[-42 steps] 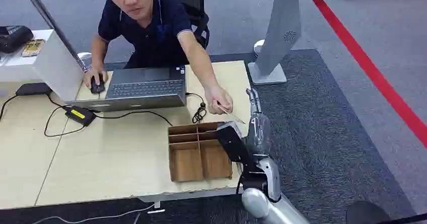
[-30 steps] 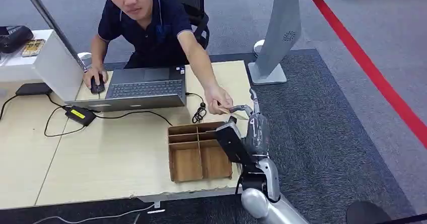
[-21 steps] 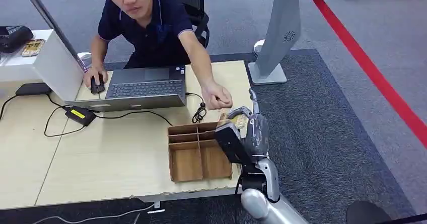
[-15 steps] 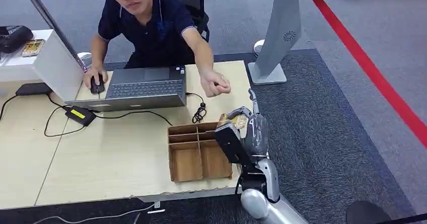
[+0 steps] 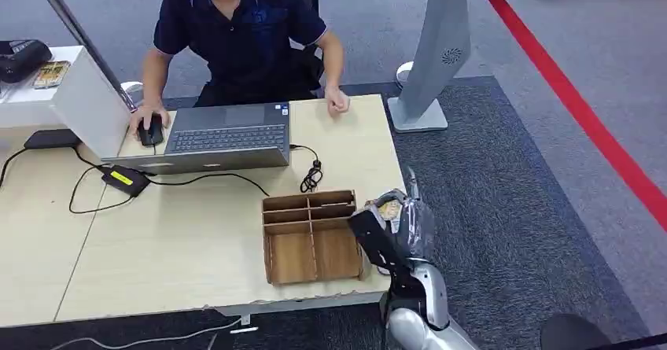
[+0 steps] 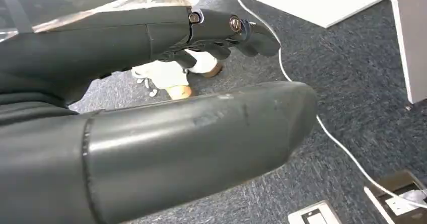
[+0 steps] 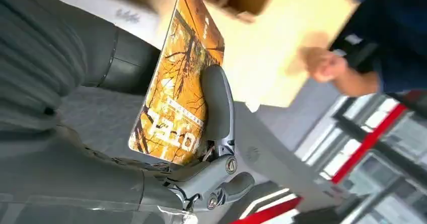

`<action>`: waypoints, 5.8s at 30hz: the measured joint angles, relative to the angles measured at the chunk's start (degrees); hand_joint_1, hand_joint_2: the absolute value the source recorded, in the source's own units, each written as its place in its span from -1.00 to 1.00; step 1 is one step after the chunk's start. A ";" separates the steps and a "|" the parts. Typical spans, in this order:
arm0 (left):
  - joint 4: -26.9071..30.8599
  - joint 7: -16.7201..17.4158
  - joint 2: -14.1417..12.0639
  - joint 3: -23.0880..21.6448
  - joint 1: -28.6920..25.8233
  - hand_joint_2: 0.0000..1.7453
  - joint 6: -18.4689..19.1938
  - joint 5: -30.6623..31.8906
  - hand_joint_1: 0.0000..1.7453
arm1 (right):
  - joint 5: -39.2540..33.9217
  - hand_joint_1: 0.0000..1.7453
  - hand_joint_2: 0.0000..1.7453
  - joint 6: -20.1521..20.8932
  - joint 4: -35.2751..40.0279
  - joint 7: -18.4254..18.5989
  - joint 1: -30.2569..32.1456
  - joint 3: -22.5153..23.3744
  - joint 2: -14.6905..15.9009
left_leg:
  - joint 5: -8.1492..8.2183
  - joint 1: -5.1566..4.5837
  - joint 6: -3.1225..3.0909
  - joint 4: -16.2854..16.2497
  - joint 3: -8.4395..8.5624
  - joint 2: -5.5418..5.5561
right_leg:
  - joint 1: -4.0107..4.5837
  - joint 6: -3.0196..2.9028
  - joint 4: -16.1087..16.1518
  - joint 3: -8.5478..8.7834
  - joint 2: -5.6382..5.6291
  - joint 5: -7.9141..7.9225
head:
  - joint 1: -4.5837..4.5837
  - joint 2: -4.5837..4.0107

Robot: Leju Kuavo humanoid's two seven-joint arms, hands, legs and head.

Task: Pass the card to the sensor for recognition and then transmit it.

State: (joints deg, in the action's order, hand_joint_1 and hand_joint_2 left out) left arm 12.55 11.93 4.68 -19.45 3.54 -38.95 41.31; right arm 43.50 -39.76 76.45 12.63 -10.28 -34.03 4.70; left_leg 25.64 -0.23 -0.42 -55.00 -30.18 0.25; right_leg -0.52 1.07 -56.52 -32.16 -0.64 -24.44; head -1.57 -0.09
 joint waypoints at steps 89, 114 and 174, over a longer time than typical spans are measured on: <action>0.13 -0.63 0.00 -2.80 0.01 -1.00 -0.33 -1.92 -1.00 | 18.45 1.00 1.00 -0.35 12.59 -18.62 2.84 17.57 -13.68 | 0.00 0.03 0.00 0.00 -0.04 -0.01 | 0.03 0.00 0.00 -0.01 0.00 0.00 | 0.00 0.00; 0.13 -1.57 0.57 -2.58 0.47 -1.00 -0.35 0.63 -1.00 | 15.52 1.00 1.00 -0.11 9.71 -15.80 -3.40 7.58 -15.08 | -0.01 0.04 0.01 0.00 -0.07 0.02 | 0.05 0.00 -0.01 -0.01 0.01 0.00 | 0.00 0.00; 0.02 -0.85 0.20 -2.36 0.28 -1.00 -0.31 0.39 -1.00 | 7.43 -1.00 1.00 13.09 2.10 1.97 -10.44 -8.83 -4.15 | -0.01 0.04 0.00 0.00 -0.07 0.01 | 0.05 0.00 0.00 -0.02 0.01 0.00 | 0.00 0.00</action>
State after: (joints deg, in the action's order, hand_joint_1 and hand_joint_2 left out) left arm 12.57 11.08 4.87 -21.81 3.82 -39.25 41.70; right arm 50.93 -26.66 78.55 14.60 -20.72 -42.86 0.55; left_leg 25.63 -0.19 -0.42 -54.99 -30.25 0.26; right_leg -0.47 1.07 -56.52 -32.18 -0.63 -24.44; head -1.57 -0.09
